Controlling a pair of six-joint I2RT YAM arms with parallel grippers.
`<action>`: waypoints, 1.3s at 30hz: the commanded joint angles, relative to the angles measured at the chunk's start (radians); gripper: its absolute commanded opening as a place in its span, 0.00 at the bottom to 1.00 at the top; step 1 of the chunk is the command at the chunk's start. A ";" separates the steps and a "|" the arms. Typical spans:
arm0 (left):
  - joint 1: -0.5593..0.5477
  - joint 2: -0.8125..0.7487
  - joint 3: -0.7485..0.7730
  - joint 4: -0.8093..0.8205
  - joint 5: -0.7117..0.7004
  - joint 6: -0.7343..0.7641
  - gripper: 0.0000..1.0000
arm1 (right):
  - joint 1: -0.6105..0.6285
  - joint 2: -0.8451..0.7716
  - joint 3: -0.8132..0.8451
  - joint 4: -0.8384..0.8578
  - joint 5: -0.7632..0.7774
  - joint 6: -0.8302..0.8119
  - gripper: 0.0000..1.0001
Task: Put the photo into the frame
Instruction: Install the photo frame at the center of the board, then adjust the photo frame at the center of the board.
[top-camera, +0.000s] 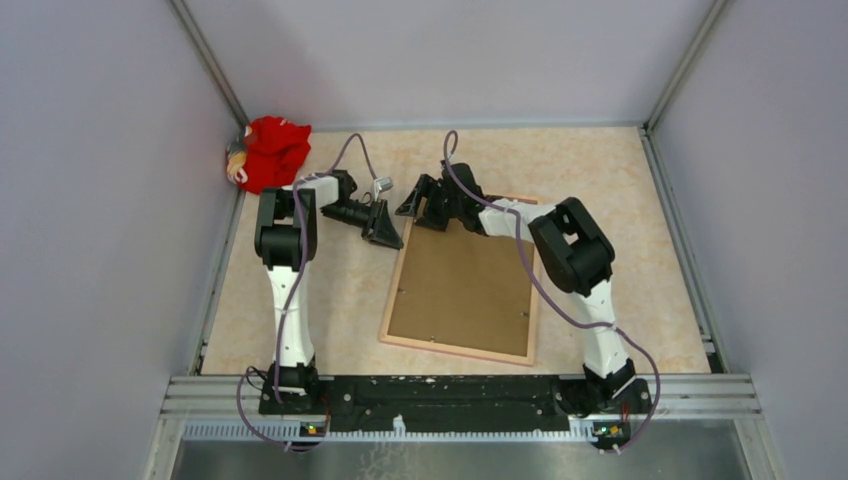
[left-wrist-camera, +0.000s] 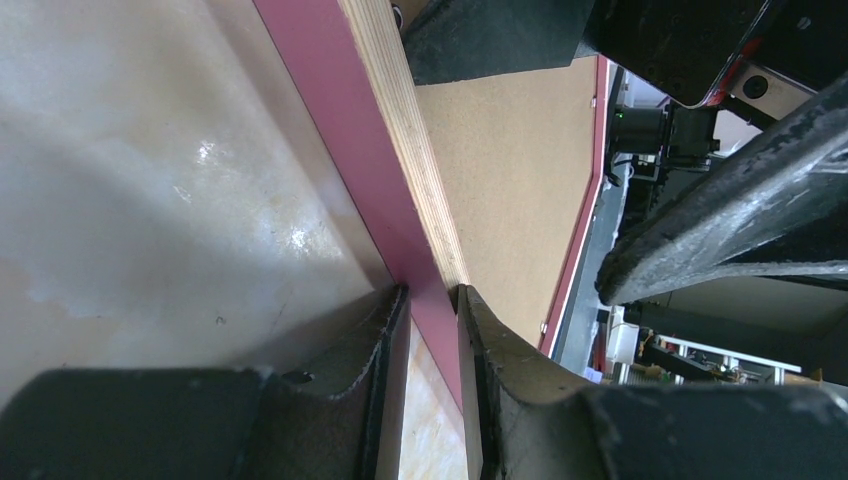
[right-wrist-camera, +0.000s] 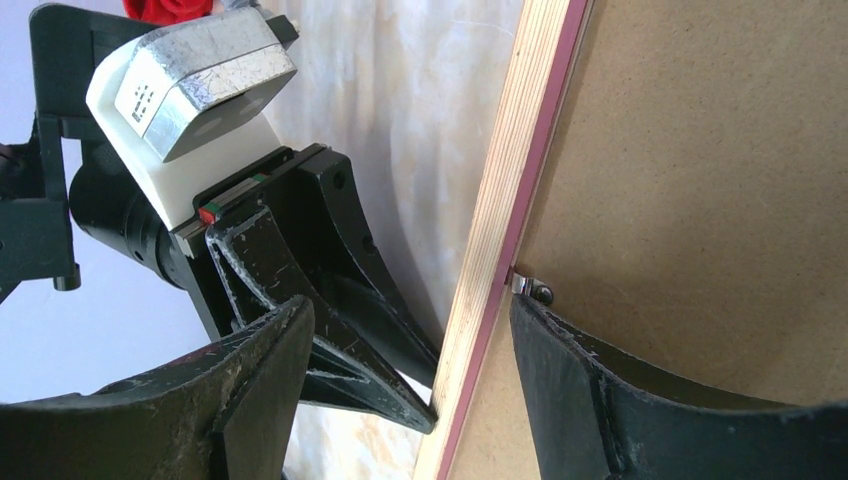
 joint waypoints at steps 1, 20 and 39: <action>-0.019 -0.016 -0.027 0.043 -0.144 0.036 0.31 | 0.021 0.028 -0.015 -0.004 0.084 0.012 0.72; 0.018 -0.045 0.072 -0.149 -0.167 0.218 0.41 | -0.063 -0.267 -0.102 -0.067 0.045 -0.081 0.93; -0.069 -0.289 -0.343 0.070 -0.469 0.313 0.43 | -0.492 -0.661 -0.660 -0.203 0.228 -0.222 0.99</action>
